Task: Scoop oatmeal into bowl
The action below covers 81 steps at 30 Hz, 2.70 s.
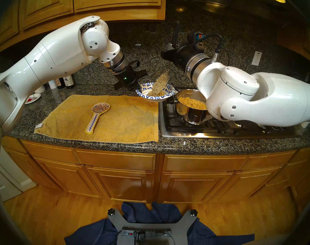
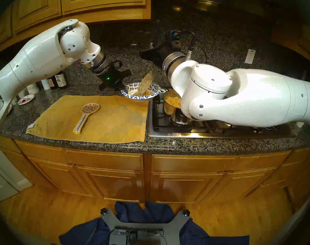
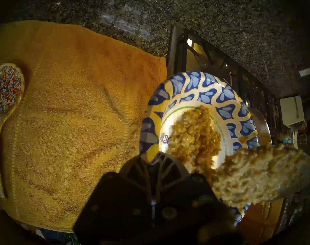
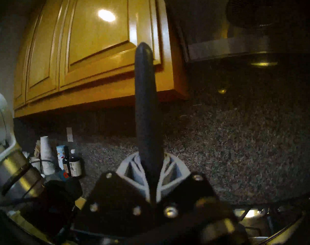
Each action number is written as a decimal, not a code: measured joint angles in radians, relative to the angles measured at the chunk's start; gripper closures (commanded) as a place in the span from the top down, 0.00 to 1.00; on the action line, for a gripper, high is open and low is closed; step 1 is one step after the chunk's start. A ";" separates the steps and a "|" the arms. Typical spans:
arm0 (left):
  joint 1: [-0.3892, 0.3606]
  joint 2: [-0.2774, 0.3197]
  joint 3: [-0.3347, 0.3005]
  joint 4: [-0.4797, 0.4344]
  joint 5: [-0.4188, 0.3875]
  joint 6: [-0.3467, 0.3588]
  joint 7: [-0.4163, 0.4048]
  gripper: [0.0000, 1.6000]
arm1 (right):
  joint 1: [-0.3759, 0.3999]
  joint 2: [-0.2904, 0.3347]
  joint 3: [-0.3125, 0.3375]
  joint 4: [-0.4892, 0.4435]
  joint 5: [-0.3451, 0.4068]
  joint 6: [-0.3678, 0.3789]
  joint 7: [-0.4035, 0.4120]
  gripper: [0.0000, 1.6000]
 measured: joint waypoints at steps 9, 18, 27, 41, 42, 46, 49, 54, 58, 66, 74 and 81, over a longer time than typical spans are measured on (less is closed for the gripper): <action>0.000 0.000 -0.001 0.000 0.000 0.000 0.001 0.00 | 0.010 -0.048 -0.072 0.018 -0.215 0.059 -0.128 0.00; 0.002 -0.001 -0.005 0.000 0.000 -0.001 0.002 0.00 | 0.015 -0.097 -0.104 0.021 -0.392 0.108 -0.237 0.00; 0.007 -0.004 -0.016 0.002 0.000 -0.001 0.004 0.00 | 0.015 -0.127 -0.129 0.019 -0.501 0.137 -0.295 0.00; 0.019 -0.009 -0.036 0.005 0.000 0.000 0.005 0.00 | 0.013 -0.170 -0.176 0.004 -0.625 0.185 -0.333 0.00; 0.020 -0.009 -0.036 0.006 0.000 0.000 0.005 0.00 | 0.013 -0.173 -0.179 0.004 -0.632 0.188 -0.335 0.00; 0.023 -0.010 -0.041 0.006 0.000 0.000 0.004 0.00 | 0.012 -0.183 -0.193 0.007 -0.661 0.202 -0.344 0.00; 0.025 -0.011 -0.044 0.006 0.000 0.000 0.004 0.00 | 0.012 -0.189 -0.201 0.011 -0.675 0.208 -0.350 0.00; 0.028 -0.012 -0.048 0.007 0.000 0.000 0.004 0.00 | 0.010 -0.198 -0.211 0.016 -0.692 0.217 -0.358 0.00; 0.030 -0.013 -0.051 0.007 0.000 0.001 0.004 0.00 | 0.009 -0.203 -0.217 0.020 -0.701 0.221 -0.362 0.00; 0.034 -0.014 -0.055 0.007 0.000 0.001 0.004 0.00 | 0.008 -0.206 -0.226 0.024 -0.714 0.224 -0.366 0.00; 0.035 -0.014 -0.056 0.008 0.000 0.001 0.004 0.00 | 0.009 -0.203 -0.241 0.026 -0.736 0.230 -0.367 0.00; 0.036 -0.014 -0.057 0.008 0.000 0.001 0.004 0.00 | 0.011 -0.200 -0.265 0.025 -0.778 0.237 -0.365 0.00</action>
